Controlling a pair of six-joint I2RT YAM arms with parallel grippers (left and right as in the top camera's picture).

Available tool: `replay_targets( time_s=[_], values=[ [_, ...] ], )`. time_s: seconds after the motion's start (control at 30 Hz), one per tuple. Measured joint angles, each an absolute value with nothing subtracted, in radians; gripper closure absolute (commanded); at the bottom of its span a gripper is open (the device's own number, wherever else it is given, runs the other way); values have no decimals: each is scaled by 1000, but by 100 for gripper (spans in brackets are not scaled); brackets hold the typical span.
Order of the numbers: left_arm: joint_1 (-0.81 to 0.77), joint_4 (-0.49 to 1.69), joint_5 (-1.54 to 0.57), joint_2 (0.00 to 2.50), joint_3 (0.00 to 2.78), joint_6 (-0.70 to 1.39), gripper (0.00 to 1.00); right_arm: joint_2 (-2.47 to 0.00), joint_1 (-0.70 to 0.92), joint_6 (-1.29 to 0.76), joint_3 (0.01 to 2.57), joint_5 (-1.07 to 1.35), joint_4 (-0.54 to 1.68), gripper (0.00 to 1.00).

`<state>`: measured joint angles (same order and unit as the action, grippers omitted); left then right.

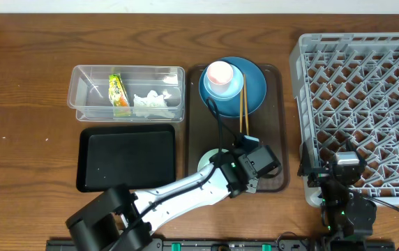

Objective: Sort waste into correct bins and load items into the dishwasher rack
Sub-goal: 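Move the left gripper to the pale green bowl and grip its rim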

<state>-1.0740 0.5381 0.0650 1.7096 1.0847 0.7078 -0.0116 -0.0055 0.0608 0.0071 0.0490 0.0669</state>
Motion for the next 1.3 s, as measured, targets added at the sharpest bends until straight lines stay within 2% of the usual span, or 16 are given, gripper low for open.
replay_targets(
  time_s=[0.77,0.8,1.03,1.3],
  values=[
    [-1083,528,105,1721,1085,710,61,-12,-6,61,7,49,67,1],
    [-1083,526,105,1728,1085,710,64,-12,-6,61,7,49,67,1],
    [-1083,520,105,1781,1085,711,66,-12,-6,61,7,49,67,1],
    [-1083,518,105,1782,1085,711,73,-12,-6,61,7,49,67,1]
  ],
)
